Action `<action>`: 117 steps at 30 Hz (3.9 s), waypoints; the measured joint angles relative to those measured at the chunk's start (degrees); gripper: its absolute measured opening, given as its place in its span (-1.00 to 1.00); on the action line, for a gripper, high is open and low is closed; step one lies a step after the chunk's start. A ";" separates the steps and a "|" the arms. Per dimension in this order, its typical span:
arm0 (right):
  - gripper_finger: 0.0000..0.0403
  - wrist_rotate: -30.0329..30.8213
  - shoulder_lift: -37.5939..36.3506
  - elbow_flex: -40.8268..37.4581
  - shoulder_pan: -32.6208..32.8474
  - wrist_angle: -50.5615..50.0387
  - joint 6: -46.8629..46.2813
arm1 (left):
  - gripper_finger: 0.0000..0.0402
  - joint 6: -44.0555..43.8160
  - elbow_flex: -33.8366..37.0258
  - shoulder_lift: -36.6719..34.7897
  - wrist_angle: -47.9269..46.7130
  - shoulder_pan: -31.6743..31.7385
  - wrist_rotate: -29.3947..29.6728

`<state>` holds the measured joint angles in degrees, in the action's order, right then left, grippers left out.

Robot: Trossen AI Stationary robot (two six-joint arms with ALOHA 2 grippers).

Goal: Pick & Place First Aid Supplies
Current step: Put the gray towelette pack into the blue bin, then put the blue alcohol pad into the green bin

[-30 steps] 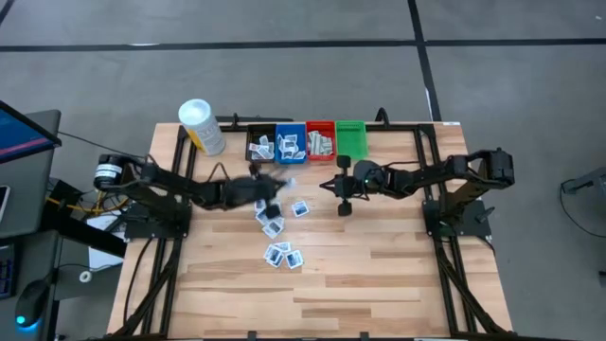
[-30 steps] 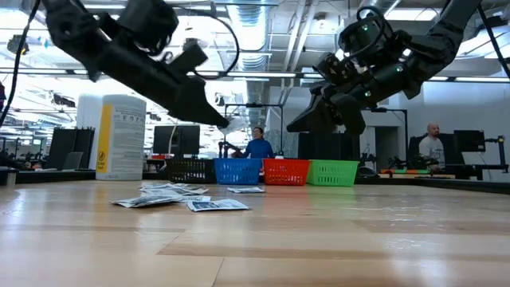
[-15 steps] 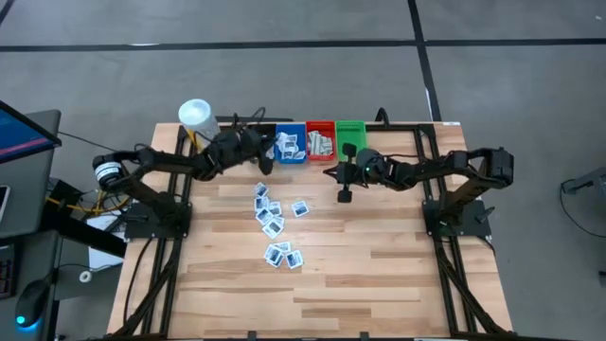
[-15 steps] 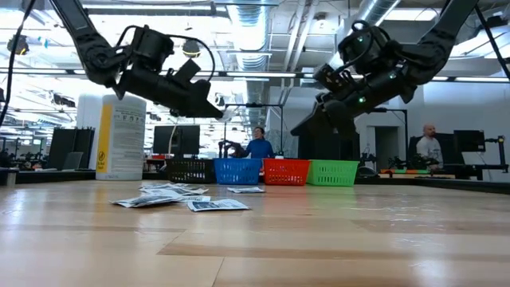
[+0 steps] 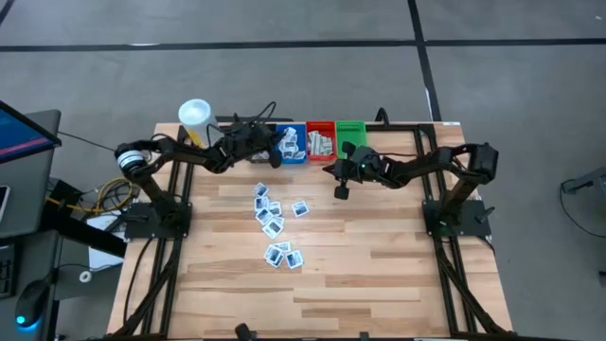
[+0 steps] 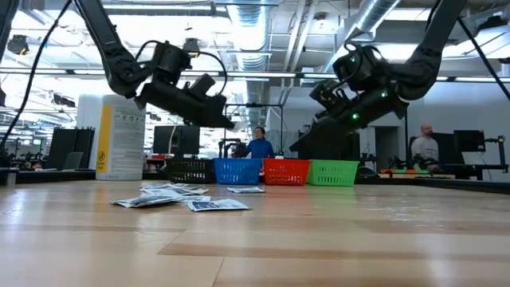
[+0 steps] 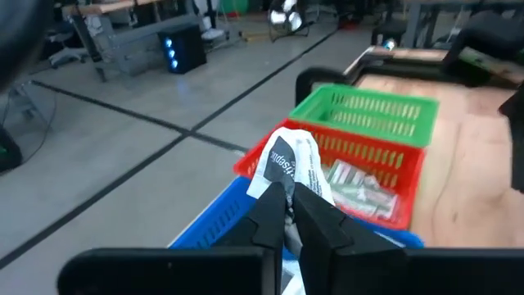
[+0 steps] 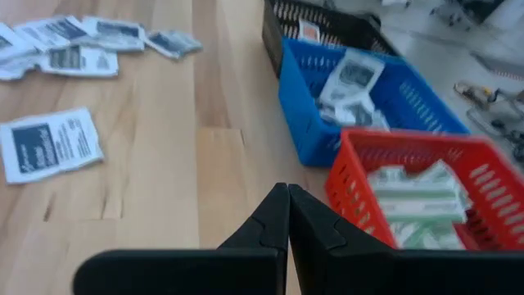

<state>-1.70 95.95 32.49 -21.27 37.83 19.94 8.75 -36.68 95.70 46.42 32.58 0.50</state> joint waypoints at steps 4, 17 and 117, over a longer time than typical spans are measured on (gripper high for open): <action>-1.00 0.01 0.88 -0.04 -0.66 0.58 -0.52 | -0.89 0.00 -0.38 1.70 0.01 0.00 0.32; -1.00 0.01 0.87 -0.04 -0.77 0.58 -0.50 | -0.88 -0.19 -0.39 2.04 0.18 -0.02 0.33; -1.00 2.98 -13.74 -0.02 -17.14 -0.38 16.19 | -0.48 1.43 17.00 -14.04 1.60 1.43 -0.31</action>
<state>1.28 82.21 32.47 -38.41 37.46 36.13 10.18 -19.68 81.66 48.01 34.01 0.18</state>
